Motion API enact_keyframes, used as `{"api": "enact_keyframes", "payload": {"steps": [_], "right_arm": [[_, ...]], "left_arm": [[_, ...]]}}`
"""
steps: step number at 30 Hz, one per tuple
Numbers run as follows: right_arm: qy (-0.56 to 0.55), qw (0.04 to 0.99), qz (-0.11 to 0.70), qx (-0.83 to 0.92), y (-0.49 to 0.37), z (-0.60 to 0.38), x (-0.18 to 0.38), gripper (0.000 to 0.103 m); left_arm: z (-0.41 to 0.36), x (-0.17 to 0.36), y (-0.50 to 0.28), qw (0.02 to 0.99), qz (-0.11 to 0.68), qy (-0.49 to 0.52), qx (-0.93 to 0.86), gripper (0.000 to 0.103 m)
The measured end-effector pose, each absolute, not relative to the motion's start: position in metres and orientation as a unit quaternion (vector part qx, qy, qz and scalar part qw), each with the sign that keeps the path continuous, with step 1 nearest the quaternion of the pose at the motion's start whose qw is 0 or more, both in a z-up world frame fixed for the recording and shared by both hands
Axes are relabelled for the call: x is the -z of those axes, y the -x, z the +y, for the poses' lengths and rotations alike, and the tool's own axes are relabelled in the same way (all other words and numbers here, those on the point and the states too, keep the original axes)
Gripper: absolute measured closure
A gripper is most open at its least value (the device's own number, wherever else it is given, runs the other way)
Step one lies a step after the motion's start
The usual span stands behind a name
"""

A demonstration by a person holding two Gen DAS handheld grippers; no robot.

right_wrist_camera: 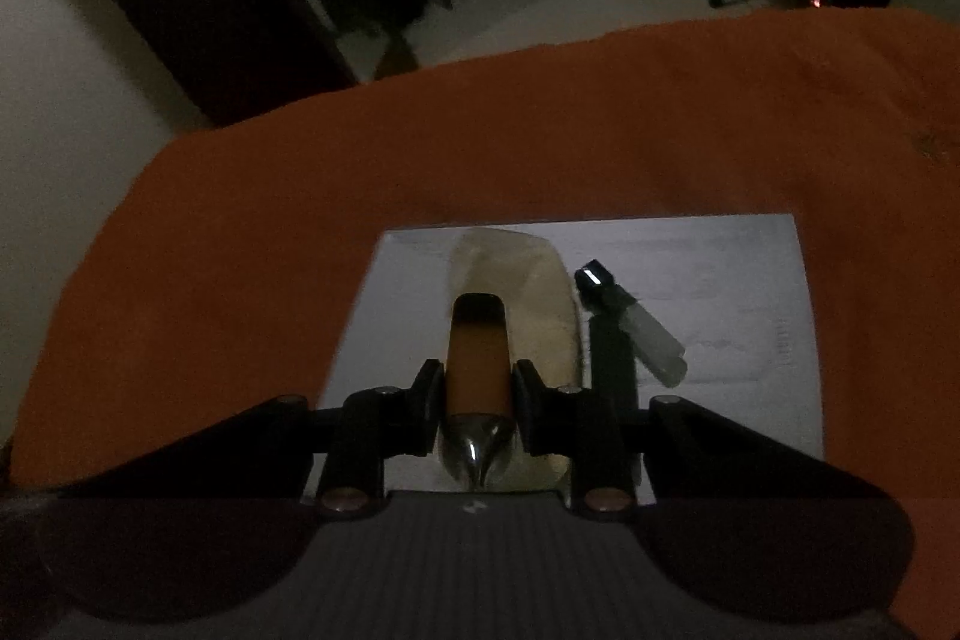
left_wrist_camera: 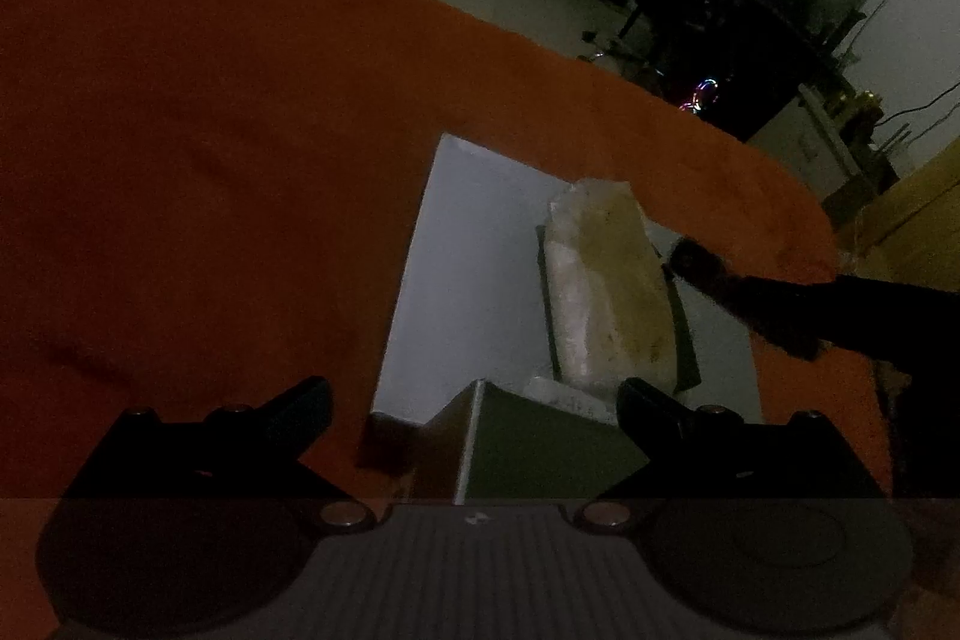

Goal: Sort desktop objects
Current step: 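Grasp the amber glass vial on the sheet with the right tool, then carry the amber vial into the box and open the right tool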

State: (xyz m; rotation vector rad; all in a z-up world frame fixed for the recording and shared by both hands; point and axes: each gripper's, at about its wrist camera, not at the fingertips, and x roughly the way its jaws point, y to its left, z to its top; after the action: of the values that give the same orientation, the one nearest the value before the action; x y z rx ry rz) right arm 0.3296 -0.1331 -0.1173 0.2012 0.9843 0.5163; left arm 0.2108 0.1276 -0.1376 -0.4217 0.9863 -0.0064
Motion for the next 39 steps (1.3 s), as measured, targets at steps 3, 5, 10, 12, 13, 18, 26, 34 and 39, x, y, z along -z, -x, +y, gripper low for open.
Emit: {"api": "enact_keyframes", "payload": {"steps": [3, 5, 10, 12, 13, 18, 26, 34, 39], "right_arm": [[-0.108, 0.839, 0.461, -0.269, -0.310, -0.146, 0.103, 0.076], [-0.114, 0.831, 0.461, -0.291, -0.289, -0.157, 0.097, 0.076], [-0.130, 0.793, 0.484, -0.346, -0.241, -0.175, 0.104, 0.076], [-0.129, 0.772, 0.508, -0.360, -0.225, -0.177, 0.119, 0.076], [-0.123, 0.763, 0.520, -0.364, -0.219, -0.176, 0.128, 0.076], [-0.077, 0.723, 0.577, -0.373, -0.204, -0.161, 0.176, 0.076], [-0.001, 0.666, 0.622, -0.412, -0.182, -0.125, 0.222, 0.075], [0.029, 0.655, 0.630, -0.416, -0.170, -0.117, 0.225, 0.075], [0.028, 0.652, 0.636, -0.412, -0.165, -0.122, 0.224, 0.075]], "left_arm": [[0.129, 0.141, -0.209, 0.857, 0.475, 0.201, -0.003, 0.001], [0.131, 0.142, -0.207, 0.855, 0.477, 0.203, -0.007, 0.001], [0.135, 0.139, -0.202, 0.863, 0.469, 0.164, -0.091, 0.001], [0.140, 0.136, -0.200, 0.864, 0.461, 0.167, -0.112, 0.001], [0.141, 0.135, -0.201, 0.865, 0.458, 0.170, -0.117, 0.001], [0.135, 0.129, -0.201, 0.869, 0.452, 0.166, -0.114, 0.001], [0.106, 0.130, -0.200, 0.870, 0.459, 0.135, -0.122, 0.001], [0.086, 0.130, -0.195, 0.872, 0.458, 0.119, -0.122, 0.001], [0.087, 0.132, -0.193, 0.869, 0.465, 0.117, -0.119, 0.001]]}}
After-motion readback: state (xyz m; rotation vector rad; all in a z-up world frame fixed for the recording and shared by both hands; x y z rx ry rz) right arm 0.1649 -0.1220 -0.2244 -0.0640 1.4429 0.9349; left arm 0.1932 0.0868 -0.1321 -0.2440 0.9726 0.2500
